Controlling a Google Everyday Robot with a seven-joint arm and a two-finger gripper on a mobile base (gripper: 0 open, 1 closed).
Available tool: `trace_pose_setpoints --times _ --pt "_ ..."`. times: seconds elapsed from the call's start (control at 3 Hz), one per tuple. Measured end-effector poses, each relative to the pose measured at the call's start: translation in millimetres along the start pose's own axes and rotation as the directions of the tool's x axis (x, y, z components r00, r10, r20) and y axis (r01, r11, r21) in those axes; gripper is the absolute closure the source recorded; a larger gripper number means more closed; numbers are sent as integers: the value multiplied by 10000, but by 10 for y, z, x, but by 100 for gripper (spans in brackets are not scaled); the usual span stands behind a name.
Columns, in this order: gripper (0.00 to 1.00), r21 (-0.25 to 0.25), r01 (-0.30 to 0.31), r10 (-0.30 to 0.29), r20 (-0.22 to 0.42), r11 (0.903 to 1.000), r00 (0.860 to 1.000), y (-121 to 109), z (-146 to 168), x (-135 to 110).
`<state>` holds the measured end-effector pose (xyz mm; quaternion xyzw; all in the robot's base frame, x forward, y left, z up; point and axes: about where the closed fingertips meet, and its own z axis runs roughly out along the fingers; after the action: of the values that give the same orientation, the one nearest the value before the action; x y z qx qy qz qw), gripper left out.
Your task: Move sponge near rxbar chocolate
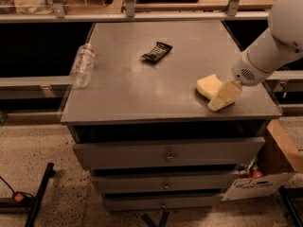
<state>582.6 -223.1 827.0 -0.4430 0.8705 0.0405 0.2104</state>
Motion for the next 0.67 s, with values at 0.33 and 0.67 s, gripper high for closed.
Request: trace_pose_setpoints --times 0.33,0.67 --pt "42 -447 -71 72 31 9990 10000 22 130 -18" --pt "65 -489 -93 94 29 9988 10000 16 104 -29"
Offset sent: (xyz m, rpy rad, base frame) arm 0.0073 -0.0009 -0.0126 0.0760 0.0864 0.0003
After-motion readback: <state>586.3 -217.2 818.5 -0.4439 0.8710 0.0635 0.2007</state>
